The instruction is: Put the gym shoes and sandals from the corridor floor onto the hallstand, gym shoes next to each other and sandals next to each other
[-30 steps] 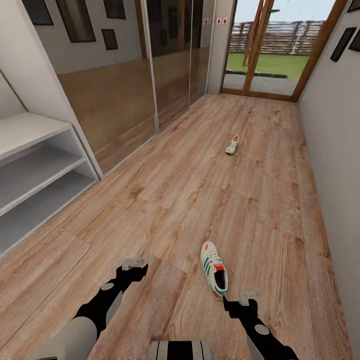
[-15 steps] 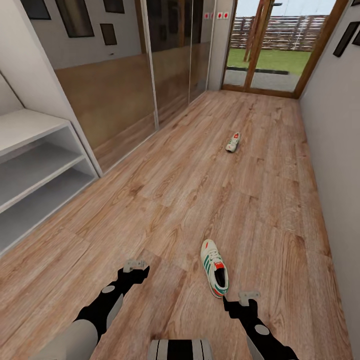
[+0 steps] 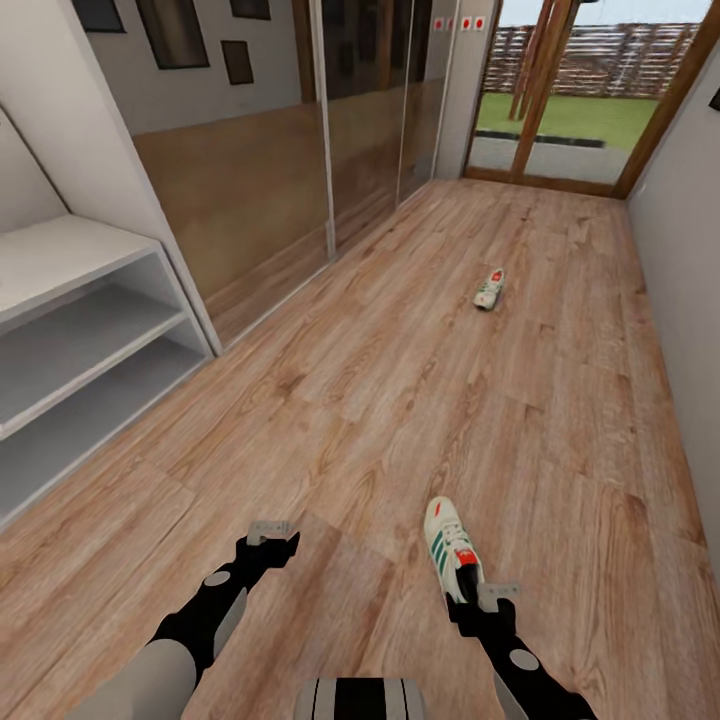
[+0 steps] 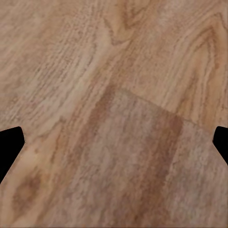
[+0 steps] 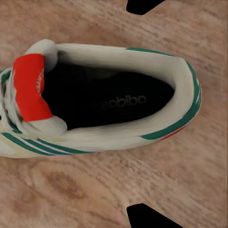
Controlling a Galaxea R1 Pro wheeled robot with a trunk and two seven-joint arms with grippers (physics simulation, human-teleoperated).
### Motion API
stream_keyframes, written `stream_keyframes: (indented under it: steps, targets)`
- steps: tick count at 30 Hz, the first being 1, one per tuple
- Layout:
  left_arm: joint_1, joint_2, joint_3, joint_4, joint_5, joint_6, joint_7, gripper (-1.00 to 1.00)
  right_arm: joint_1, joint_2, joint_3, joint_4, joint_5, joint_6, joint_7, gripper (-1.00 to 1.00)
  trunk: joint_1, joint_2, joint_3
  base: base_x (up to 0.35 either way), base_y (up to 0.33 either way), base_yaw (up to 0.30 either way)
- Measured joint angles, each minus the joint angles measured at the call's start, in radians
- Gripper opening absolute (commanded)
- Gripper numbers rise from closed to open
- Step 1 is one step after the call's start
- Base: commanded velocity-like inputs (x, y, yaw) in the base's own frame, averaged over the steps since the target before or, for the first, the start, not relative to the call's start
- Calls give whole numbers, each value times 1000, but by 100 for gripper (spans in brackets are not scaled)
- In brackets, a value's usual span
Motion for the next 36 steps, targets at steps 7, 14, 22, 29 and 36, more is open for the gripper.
stream_keyframes:
  steps: [7, 14, 22, 29, 36]
  targets:
    - [0, -1, 0, 0, 0, 0, 0, 100, 0, 0, 0, -1, 0, 0, 0, 100, 0, 0, -1, 15, 10, 8]
    - [0, -1, 0, 0, 0, 0, 0, 100, 0, -1, -1, -1, 0, 0, 0, 100, 0, 0, -1, 42, 2, 2]
    - [0, -1, 0, 0, 0, 0, 0, 100, 0, -1, -1, -1, 0, 0, -1, 100, 0, 0, -1, 190, 0, 0]
    - [0, -1, -7, 0, -1, 0, 0, 100, 0, -1, -1, -1, -1, -1, -2, 100, 0, 0, -1, 55, 0, 0]
    - [0, 0, -44, 0, 0, -1, 1, 100, 0, -1, -1, -1, -1, -1, -3, 100, 0, 0, -1, 8, 0, 0]
